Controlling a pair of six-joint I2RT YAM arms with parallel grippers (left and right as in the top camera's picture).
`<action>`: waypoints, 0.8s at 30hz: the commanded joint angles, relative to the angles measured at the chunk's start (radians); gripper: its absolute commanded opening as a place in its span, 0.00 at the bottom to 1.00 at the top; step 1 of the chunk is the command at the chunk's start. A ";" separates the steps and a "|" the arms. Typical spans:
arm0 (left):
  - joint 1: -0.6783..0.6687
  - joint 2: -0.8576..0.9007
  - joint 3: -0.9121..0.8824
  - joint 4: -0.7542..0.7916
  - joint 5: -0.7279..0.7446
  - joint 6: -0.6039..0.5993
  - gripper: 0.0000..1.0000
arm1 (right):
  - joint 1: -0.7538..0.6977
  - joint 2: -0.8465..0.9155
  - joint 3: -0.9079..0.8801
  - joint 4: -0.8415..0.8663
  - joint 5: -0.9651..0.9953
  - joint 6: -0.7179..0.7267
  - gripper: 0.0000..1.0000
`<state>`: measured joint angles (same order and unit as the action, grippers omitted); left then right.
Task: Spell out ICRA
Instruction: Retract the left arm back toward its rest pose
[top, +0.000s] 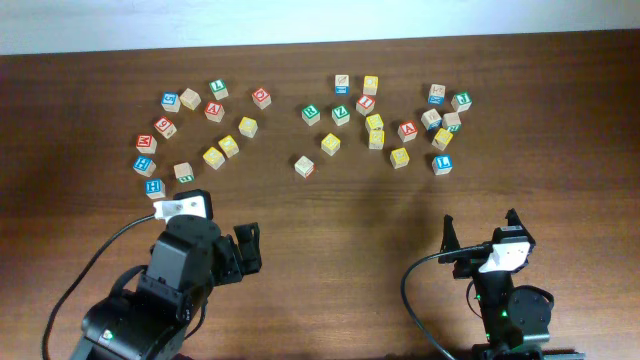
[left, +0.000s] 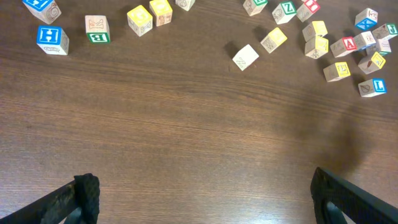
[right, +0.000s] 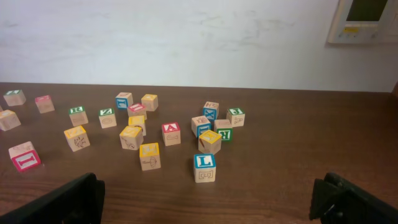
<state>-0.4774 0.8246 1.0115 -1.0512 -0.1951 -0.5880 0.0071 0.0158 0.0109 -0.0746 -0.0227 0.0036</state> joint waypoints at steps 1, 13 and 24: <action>0.001 -0.003 -0.007 0.002 -0.016 -0.003 0.99 | -0.008 -0.008 -0.005 -0.005 0.005 0.004 0.98; 0.230 -0.067 -0.006 0.024 -0.247 -0.228 0.99 | -0.008 -0.008 -0.005 -0.005 0.005 0.004 0.98; 0.666 0.051 -0.006 0.109 0.056 -0.066 0.99 | -0.007 -0.008 -0.005 -0.005 0.005 0.004 0.98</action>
<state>0.0895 0.8433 1.0096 -0.9241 -0.2535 -0.6563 0.0071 0.0158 0.0109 -0.0746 -0.0227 0.0036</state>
